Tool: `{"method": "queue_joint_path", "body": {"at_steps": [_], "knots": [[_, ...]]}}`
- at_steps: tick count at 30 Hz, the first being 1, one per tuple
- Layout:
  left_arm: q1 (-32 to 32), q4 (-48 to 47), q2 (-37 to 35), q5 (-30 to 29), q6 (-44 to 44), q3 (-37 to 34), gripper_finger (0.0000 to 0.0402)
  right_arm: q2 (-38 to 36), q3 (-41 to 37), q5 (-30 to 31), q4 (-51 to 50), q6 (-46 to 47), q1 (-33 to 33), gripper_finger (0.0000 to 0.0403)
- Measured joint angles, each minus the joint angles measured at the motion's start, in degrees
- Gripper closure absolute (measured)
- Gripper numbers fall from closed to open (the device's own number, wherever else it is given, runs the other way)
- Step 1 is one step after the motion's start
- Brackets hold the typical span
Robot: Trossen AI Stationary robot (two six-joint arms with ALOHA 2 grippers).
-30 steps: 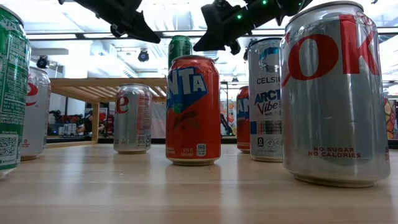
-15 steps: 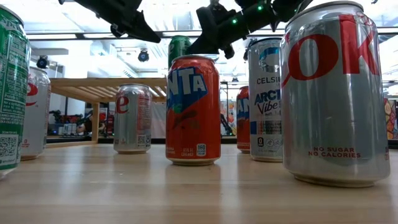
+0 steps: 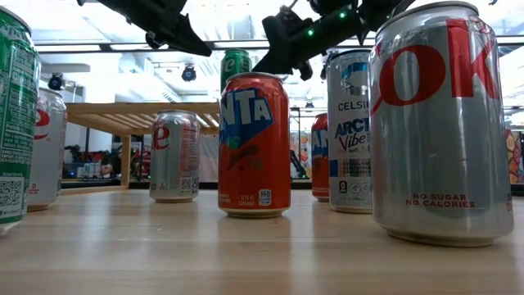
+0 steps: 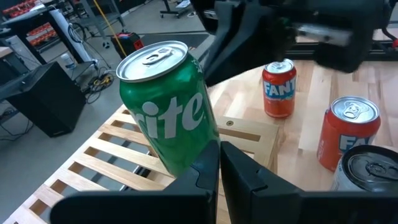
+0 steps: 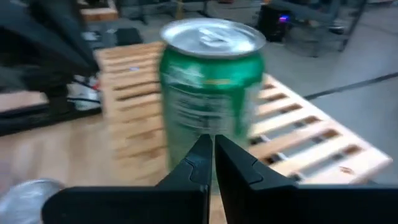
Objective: Place canned beverage on shelf
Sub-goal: Put the right green soda can on the shelf
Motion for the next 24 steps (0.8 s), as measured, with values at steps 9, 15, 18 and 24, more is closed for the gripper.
{"method": "queue_joint_path", "body": {"at_steps": [9,15,18,24], "knots": [[0.0,0.0,0.0,0.0,0.0,0.0,0.0401,1.8,0.0,-3.8,5.4,-0.6,0.8,0.0394],[0.0,0.0,0.0,0.1,0.0,0.0,0.0401,2.3,0.0,0.5,5.6,-1.9,-1.0,0.0394],[0.0,0.0,0.0,0.1,0.0,0.0,0.0401,2.2,0.0,0.7,5.1,-1.6,-1.4,0.0394],[0.0,0.0,0.0,0.1,-0.3,0.0,0.0401,1.8,0.0,-6.2,4.1,1.6,-0.8,0.0394]]}}
